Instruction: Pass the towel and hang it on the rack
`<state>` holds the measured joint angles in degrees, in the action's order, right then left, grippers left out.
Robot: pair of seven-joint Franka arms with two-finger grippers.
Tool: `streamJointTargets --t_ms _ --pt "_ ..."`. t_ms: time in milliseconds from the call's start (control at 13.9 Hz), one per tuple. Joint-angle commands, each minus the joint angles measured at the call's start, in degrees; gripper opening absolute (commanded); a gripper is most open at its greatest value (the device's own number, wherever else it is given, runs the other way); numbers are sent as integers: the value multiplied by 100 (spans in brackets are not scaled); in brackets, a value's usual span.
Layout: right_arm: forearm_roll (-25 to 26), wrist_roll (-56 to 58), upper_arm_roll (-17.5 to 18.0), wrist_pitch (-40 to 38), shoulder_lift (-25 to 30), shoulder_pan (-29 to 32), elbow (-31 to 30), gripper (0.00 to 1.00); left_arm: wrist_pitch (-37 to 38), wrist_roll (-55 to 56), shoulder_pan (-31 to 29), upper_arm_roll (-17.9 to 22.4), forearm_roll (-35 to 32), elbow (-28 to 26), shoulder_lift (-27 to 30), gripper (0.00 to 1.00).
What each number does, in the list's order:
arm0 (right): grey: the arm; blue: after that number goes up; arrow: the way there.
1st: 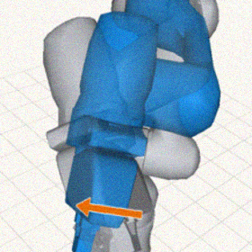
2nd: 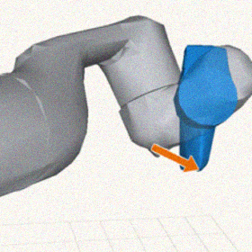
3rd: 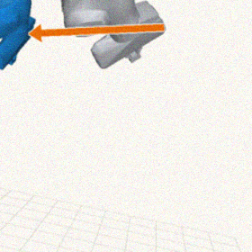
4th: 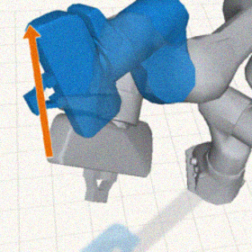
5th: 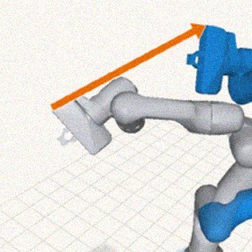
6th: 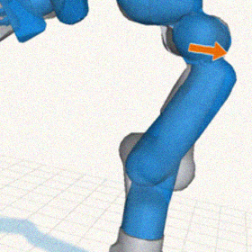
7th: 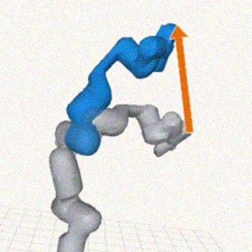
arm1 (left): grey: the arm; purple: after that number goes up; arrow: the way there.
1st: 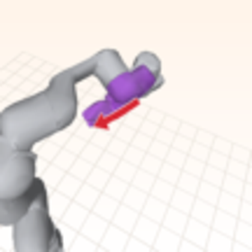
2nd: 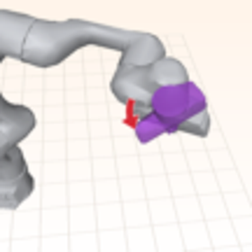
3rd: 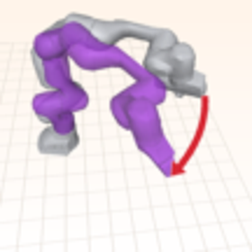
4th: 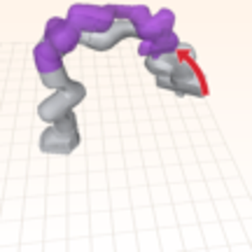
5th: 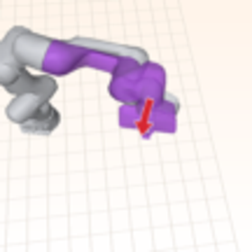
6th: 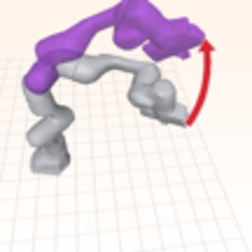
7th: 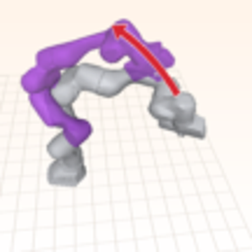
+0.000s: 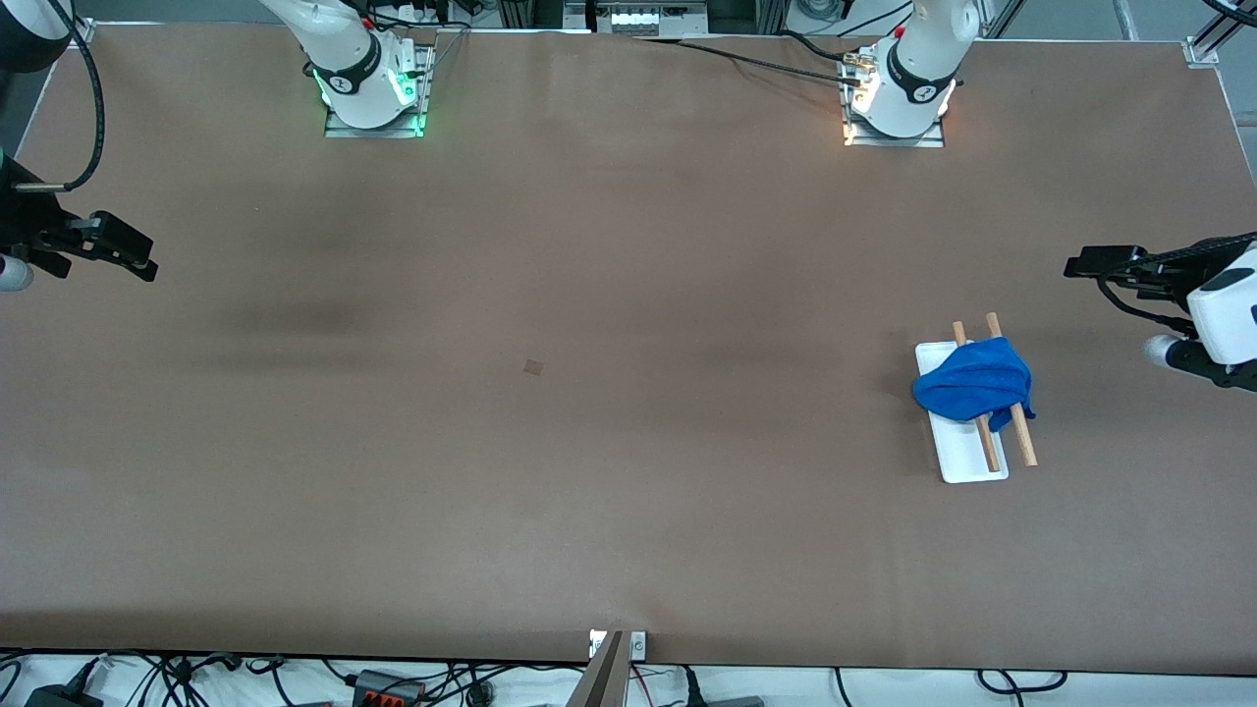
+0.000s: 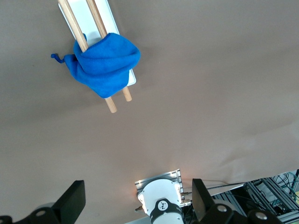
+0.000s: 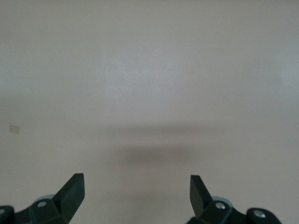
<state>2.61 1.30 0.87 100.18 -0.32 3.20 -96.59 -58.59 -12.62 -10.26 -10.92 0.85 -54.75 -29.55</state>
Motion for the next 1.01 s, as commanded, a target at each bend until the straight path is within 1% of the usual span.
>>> streamJointTargets --t_ms 0,72,144,288,360,432,503,647,719,791,935 --pt "-68 20 80 -60 50 93 17 100 -152 41 41 -104 -199 -422 371 100" --pt "-68 20 80 -60 50 93 17 100 -361 41 172 -86 -217 -693 606 100" --pt "-68 20 80 -60 50 93 17 100 -807 41 208 -42 -217 -1426 1087 100" --pt "-68 20 80 -60 50 93 17 100 -2193 67 217 -7 -252 -3121 2246 100" --pt "-68 20 80 -60 50 93 17 100 -2609 93 209 2 -252 -3722 2670 100" --pt "-68 20 80 -60 50 102 17 100 -2657 363 217 37 -252 -3962 2857 100" --pt "-68 20 80 -60 50 102 17 100 -2657 827 243 89 -252 -4008 2937 100" --pt "-68 20 80 -60 50 102 17 100 -2640 2275 515 247 -252 -4166 3130 100" --pt "-68 20 80 -60 50 102 17 100 -2622 2517 586 248 -261 -4385 3253 100" --pt "-68 20 80 -52 41 102 17 100 -2631 2250 586 239 -252 -4456 3350 100" --pt "-68 20 80 -51 32 93 17 100 -2640 1520 560 248 -191 -4422 3360 100"
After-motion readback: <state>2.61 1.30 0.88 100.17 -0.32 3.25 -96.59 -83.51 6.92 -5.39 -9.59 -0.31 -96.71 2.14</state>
